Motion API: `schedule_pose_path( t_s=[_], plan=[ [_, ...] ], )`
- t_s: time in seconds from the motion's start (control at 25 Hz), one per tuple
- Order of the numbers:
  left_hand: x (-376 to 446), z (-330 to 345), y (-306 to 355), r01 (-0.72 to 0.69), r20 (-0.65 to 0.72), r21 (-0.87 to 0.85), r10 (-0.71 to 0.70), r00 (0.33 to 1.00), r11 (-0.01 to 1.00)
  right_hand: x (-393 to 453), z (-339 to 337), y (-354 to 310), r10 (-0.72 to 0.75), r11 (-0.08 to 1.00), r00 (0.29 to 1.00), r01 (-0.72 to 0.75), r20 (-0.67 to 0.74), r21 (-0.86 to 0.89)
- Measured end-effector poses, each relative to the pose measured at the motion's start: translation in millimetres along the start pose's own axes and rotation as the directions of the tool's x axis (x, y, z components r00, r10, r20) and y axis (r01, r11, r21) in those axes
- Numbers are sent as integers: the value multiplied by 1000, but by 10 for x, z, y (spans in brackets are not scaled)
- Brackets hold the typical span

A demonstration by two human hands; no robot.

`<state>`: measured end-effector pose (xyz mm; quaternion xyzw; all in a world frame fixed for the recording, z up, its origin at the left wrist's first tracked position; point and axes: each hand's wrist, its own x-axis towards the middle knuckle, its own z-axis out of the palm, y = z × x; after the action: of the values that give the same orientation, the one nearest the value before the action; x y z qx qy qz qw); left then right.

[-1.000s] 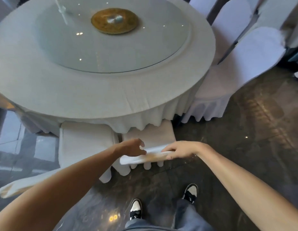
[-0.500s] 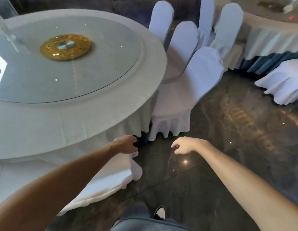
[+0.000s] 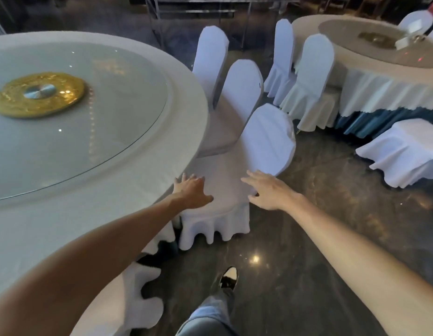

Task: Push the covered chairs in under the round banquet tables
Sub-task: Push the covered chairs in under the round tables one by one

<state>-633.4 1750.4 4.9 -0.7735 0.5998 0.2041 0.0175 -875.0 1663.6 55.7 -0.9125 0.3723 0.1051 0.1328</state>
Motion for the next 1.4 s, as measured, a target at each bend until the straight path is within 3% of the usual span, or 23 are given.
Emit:
schedule_pose_path(
  t_s=[0.36,0.6,0.84,1.0,1.32,1.4],
  plan=[
    [2169,-771,1287,90,-215,-87,-107,971,992,1496,-881,1790,-70,997,957,71,-280,-8],
    [3353,-841,2145,190,-197,-110,-209,958,976,2419,-1268,3147,-168,983,909,184,-382,5],
    [4151,-1043,2831,354,-275,-256,-419,865,900,3236,-1662,4248,-343,935,876,351,-340,-37],
    [4588,-1096,3105,468,-199,-341,-549,812,815,3897,-1896,4615,-421,902,858,431,-292,-36],
    [5918,-1165,2823,584,-128,-524,-736,665,619,5560,-2028,4781,-643,765,745,629,-176,-136],
    [6218,-1201,2713,609,-54,-585,-775,630,536,5982,-2097,4823,-706,707,700,685,-108,-175]
  ],
)
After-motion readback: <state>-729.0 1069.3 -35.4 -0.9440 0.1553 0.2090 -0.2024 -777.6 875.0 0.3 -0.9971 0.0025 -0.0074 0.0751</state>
